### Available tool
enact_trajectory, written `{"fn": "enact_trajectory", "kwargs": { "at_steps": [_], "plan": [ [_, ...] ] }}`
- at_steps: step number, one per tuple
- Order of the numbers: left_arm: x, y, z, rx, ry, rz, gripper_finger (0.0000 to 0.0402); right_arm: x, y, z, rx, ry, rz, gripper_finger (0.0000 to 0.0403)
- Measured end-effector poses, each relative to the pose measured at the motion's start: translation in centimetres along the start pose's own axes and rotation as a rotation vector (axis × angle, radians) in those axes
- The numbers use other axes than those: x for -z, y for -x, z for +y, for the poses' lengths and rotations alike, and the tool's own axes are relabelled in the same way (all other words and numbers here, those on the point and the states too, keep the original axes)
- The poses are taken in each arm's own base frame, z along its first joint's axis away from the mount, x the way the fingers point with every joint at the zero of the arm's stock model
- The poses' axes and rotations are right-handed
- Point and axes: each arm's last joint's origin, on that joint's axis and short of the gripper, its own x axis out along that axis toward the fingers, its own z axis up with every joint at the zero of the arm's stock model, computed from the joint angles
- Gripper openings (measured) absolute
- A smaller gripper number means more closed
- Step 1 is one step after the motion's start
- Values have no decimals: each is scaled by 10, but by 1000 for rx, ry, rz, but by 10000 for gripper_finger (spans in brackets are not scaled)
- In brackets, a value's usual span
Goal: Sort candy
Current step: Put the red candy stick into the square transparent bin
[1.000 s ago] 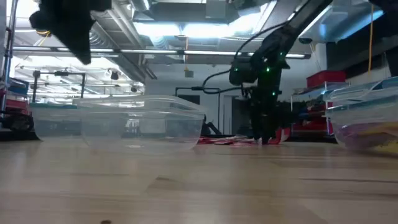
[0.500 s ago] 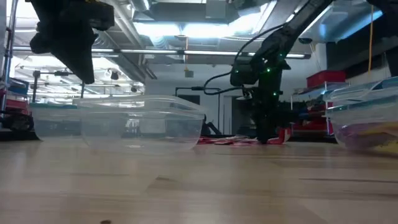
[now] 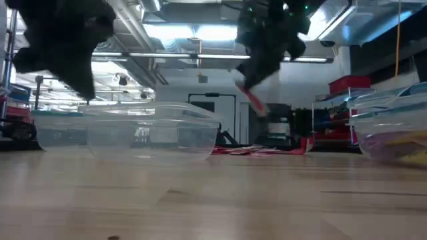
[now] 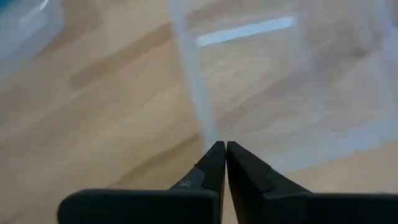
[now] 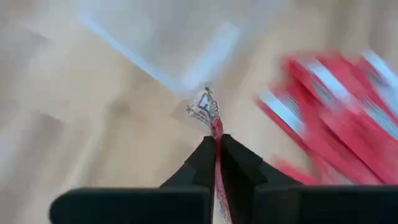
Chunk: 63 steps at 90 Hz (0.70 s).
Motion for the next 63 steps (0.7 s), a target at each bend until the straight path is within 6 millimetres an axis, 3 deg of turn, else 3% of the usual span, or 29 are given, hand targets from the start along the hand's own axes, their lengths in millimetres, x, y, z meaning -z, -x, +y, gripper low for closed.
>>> {"fn": "enact_trajectory", "kwargs": {
  "at_steps": [13, 32, 45, 63],
  "plan": [
    [6, -14, 0, 92, 85, -35, 0, -33, -19, 28, -6, 188, -149, 2],
    [6, -24, -15, 293, 100, -141, 0, -55, -43, 58, -1, 518, -257, 2],
    [4, -25, -15, 291, 65, -163, 0, -53, -64, 64, 1, 675, -228, 2],
    [1, -26, -15, 283, 20, -185, 0, -44, -104, 54, 55, 875, -205, 3]
  ]
}}
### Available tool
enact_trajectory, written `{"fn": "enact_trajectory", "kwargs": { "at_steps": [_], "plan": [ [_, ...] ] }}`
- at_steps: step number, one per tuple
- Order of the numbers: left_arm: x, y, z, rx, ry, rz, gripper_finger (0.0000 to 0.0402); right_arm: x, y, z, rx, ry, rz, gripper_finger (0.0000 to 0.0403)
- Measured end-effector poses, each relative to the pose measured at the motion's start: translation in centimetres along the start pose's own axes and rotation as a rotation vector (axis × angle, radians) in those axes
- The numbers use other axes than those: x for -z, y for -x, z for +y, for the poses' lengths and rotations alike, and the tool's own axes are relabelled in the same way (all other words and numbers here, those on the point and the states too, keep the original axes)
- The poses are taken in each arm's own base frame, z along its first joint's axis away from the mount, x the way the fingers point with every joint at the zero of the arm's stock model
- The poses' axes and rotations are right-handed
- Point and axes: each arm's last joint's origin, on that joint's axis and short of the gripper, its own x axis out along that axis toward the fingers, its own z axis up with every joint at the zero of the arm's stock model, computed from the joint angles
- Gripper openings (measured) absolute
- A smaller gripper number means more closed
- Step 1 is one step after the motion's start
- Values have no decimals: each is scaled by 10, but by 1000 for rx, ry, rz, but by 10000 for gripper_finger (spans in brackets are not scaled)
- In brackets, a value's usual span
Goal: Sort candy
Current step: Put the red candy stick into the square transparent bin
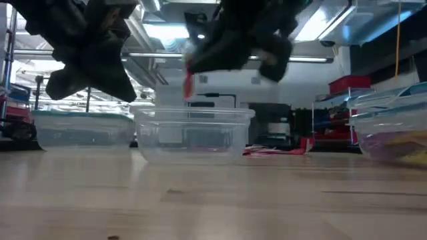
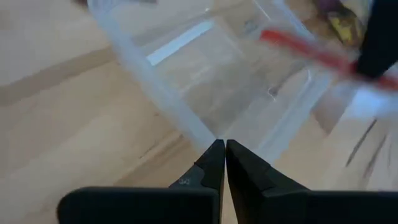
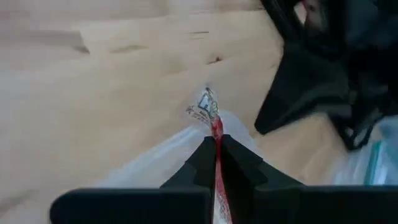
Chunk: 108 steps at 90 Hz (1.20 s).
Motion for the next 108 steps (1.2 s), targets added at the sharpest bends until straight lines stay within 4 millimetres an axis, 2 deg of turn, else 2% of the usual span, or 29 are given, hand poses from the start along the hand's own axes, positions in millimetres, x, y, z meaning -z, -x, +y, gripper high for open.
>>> {"fn": "enact_trajectory", "kwargs": {
  "at_steps": [11, 23, 39, 48, 61, 70, 79, 84, 89, 97, 108],
  "plan": [
    [-1, -1, 0, -3, -12, -3, 0, 15, -23, 0, 84, 20, 57, 4],
    [-1, -1, 0, -1, -15, -3, 0, 21, -34, -1, 135, 54, 85, 24],
    [-2, 0, -1, 2, -12, -6, 0, 23, -36, 0, 138, -11, 85, 109],
    [-1, 0, 0, -2, -15, -1, 0, 22, -37, -4, 215, -35, 103, 160],
    [-1, 0, 0, -1, -15, 8, 0, 21, -29, -10, 320, -19, 211, 202],
    [0, 0, 0, 7, -15, 34, 0, 14, -11, -15, 318, -21, 252, 208],
    [0, 0, 0, 22, -19, 75, 0, 6, 24, -23, 282, -45, 249, 209],
    [-1, 3, -1, 42, -19, 93, 0, 8, 43, -25, 240, -79, 263, 209],
    [-3, 7, -2, 61, -22, 99, 0, 18, 61, -26, 197, -140, 295, 209],
    [-8, 15, -4, 100, -31, 102, 0, 45, 87, -28, 143, -261, 365, 209],
    [-16, 28, 0, 120, -37, 102, 0, 92, 119, -29, 133, -465, 514, 209]
  ]
}}
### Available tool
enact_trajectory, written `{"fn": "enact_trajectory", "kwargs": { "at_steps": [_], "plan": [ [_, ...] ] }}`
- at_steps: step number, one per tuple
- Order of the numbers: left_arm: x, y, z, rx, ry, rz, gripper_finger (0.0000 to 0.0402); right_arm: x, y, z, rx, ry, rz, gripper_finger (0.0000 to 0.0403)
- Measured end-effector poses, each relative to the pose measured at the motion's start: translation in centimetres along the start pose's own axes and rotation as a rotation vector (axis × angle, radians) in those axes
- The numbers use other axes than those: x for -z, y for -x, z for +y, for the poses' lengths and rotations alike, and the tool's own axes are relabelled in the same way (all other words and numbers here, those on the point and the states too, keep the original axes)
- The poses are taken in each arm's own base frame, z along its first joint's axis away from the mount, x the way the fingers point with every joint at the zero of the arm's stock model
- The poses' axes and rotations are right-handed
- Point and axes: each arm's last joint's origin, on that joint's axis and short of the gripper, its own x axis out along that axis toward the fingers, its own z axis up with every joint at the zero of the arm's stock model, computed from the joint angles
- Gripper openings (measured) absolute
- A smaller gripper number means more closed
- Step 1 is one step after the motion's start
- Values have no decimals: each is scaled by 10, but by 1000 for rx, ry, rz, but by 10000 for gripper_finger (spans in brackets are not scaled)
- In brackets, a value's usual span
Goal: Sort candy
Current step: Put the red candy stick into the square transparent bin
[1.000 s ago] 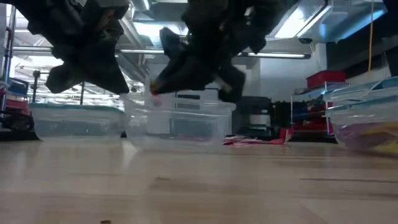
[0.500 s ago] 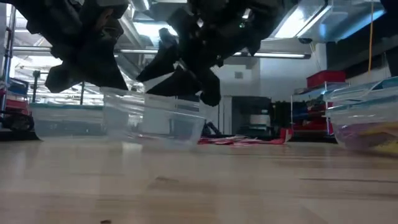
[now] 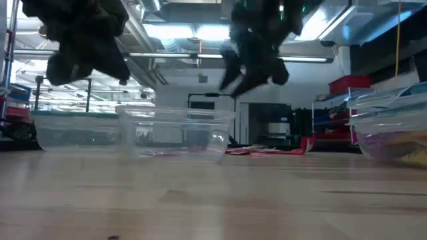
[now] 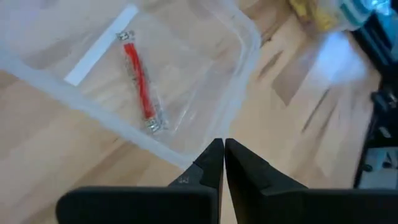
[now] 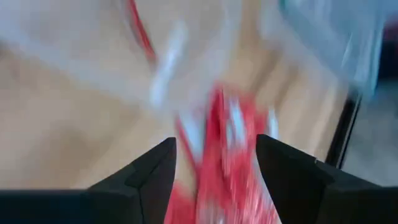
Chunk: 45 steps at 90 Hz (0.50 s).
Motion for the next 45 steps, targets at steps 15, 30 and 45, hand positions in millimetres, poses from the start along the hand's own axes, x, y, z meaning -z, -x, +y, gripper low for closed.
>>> {"fn": "enact_trajectory", "kwargs": {
  "at_steps": [15, 30, 45],
  "plan": [
    [-2, 14, 19, -144, -5, 20, 0, 56, -7, -19, -19, -260, 204, 209],
    [-6, 16, 37, -312, 12, -10, 0, 86, -19, -20, -86, -385, 317, 209],
    [-10, 11, 47, -376, 15, -72, 0, 98, -39, -13, -164, -362, 391, 209]
  ]
}}
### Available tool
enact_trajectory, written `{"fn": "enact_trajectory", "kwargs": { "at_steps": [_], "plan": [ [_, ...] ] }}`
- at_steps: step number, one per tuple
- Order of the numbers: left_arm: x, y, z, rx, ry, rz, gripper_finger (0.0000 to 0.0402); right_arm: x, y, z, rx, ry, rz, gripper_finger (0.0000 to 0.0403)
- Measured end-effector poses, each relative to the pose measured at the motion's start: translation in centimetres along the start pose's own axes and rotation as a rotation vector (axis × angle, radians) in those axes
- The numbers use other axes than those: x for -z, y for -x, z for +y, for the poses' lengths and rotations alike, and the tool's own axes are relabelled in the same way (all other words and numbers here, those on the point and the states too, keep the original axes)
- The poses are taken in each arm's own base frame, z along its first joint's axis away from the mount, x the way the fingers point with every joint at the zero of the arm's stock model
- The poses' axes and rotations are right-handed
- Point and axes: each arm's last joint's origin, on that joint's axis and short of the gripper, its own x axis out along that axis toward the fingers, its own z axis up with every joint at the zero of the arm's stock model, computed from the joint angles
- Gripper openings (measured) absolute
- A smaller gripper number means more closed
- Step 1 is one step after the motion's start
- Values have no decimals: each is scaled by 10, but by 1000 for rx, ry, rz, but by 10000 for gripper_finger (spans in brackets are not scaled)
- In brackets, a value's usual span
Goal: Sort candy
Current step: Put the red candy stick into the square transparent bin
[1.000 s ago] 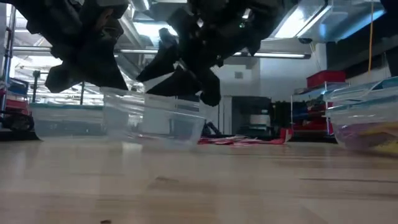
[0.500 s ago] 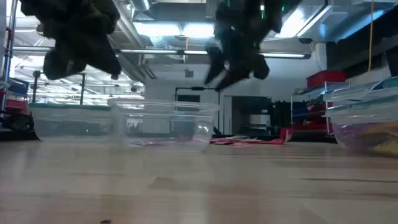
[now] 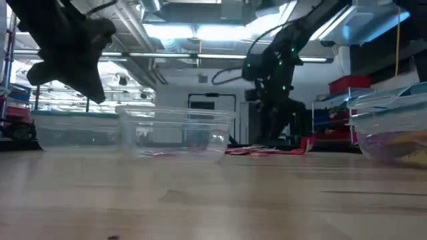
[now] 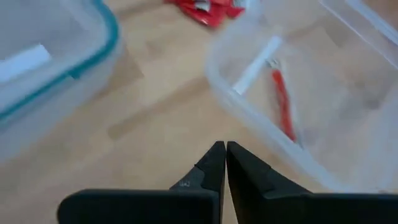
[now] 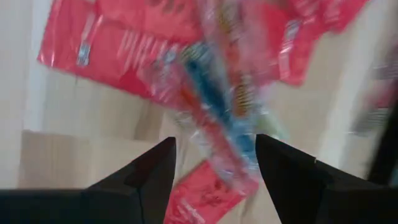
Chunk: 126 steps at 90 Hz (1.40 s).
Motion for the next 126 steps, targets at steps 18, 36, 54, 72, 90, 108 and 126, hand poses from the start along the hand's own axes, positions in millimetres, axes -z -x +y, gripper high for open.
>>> {"fn": "enact_trajectory", "kwargs": {
  "at_steps": [18, 36, 54, 72, 90, 108, 126],
  "plan": [
    [-4, -5, 1, -21, -2, -22, 0, 0, -24, 1, -5, -11, 85, 209],
    [-5, -5, 1, -18, 0, -44, 0, 1, -29, 1, -3, -87, 104, 184],
    [-7, -5, -3, 15, -9, -65, 0, 3, -23, 4, -18, -124, 118, 80],
    [-7, -5, -5, 28, -10, -71, 0, 6, -3, 8, -39, -139, 115, 13],
    [-7, -5, -4, 19, -14, -67, 0, -4, 30, 29, -66, -54, 59, 5],
    [-5, -5, 2, -34, -29, -50, 0, -43, 58, 64, -87, 217, -231, 16],
    [-5, -5, 3, -37, -22, -42, 0, -94, 61, 95, 43, 520, -516, 18]
  ]
}}
